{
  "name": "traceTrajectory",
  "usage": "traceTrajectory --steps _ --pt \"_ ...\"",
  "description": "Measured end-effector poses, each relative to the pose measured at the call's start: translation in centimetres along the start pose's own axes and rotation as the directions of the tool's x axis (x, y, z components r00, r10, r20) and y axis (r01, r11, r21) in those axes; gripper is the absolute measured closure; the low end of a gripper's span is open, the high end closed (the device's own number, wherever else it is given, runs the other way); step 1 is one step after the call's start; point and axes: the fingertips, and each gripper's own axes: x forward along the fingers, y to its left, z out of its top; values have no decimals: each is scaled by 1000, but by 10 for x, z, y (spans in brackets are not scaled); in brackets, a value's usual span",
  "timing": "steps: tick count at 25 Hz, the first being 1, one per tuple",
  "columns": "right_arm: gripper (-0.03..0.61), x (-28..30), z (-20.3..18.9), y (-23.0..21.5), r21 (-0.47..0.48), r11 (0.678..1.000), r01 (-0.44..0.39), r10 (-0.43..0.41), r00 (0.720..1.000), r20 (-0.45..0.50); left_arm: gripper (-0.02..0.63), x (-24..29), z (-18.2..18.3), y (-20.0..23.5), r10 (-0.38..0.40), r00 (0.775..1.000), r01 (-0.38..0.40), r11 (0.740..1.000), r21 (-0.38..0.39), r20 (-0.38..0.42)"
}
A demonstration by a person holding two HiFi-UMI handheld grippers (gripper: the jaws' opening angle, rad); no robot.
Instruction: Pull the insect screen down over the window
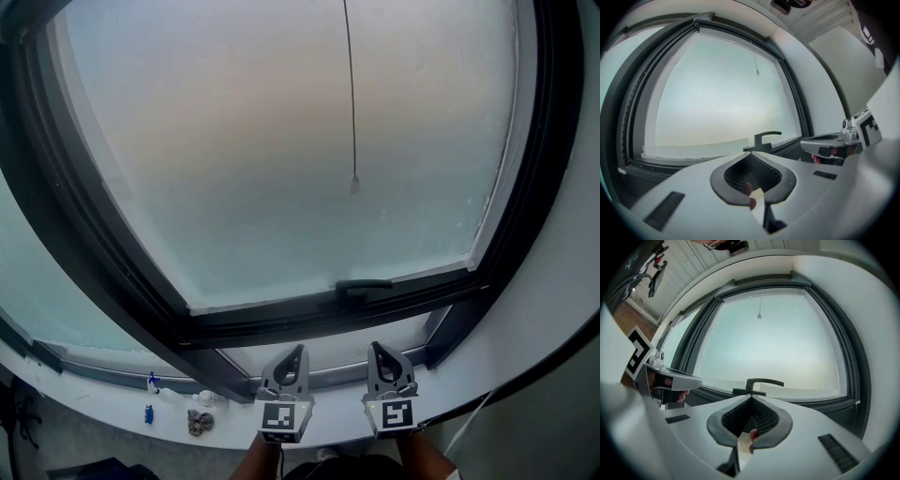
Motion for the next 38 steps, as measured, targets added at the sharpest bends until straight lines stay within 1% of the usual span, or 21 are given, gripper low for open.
traceTrajectory --steps 3,6,9,12,14,16,18,21,23,25,27,28,30,34,36,38 --pt "577 6 4 -4 -12 1000 19 -19 1000 5 612 7 10 2 -10 999 9 999 34 32" --pt "576 14 12 -11 -21 999 27 -27 999 32 612 14 20 2 -13 998 8 996 91 61" --pt "577 22 23 -19 -41 999 19 -16 998 69 612 21 32 1 -9 996 -3 990 142 87" --pt "577 23 35 -25 -51 999 7 -2 996 89 612 26 41 -3 0 995 -14 988 152 96" --pt "577 26 44 -31 -56 998 5 1 995 105 612 30 48 -6 4 995 -23 982 185 101" --pt "577 33 52 -38 -73 997 -3 11 993 121 612 37 59 -5 12 992 -39 977 211 128" --pt "575 38 59 -43 -94 995 -11 23 991 130 611 40 70 -4 3 987 -35 980 197 162" --pt "577 43 71 -51 -116 993 -18 35 989 147 612 43 86 -3 -14 980 -7 995 104 200" --pt "577 50 81 -58 -106 994 -32 47 989 142 612 47 101 2 -12 973 0 999 51 232" --pt "577 56 90 -66 -73 996 -58 67 990 122 612 50 120 8 -11 961 12 1000 0 277" --pt "577 60 104 -72 -63 996 -69 77 989 124 612 53 140 15 -8 949 14 1000 -17 314" --pt "577 62 114 -75 -75 995 -67 77 987 138 612 55 152 18 -5 942 6 1000 -3 335" --pt "575 68 139 -79 -121 991 -56 78 980 183 612 57 180 20 -7 921 -12 999 46 390" --pt "575 82 189 -92 -219 976 -20 77 964 253 612 55 238 21 -78 874 24 993 118 479" --pt "575 87 215 -101 -232 973 -10 78 955 286 612 53 267 21 -88 852 5 987 160 516" --pt "575 88 243 -108 -228 974 -3 80 941 329 612 53 293 22 -85 839 -34 977 208 538"
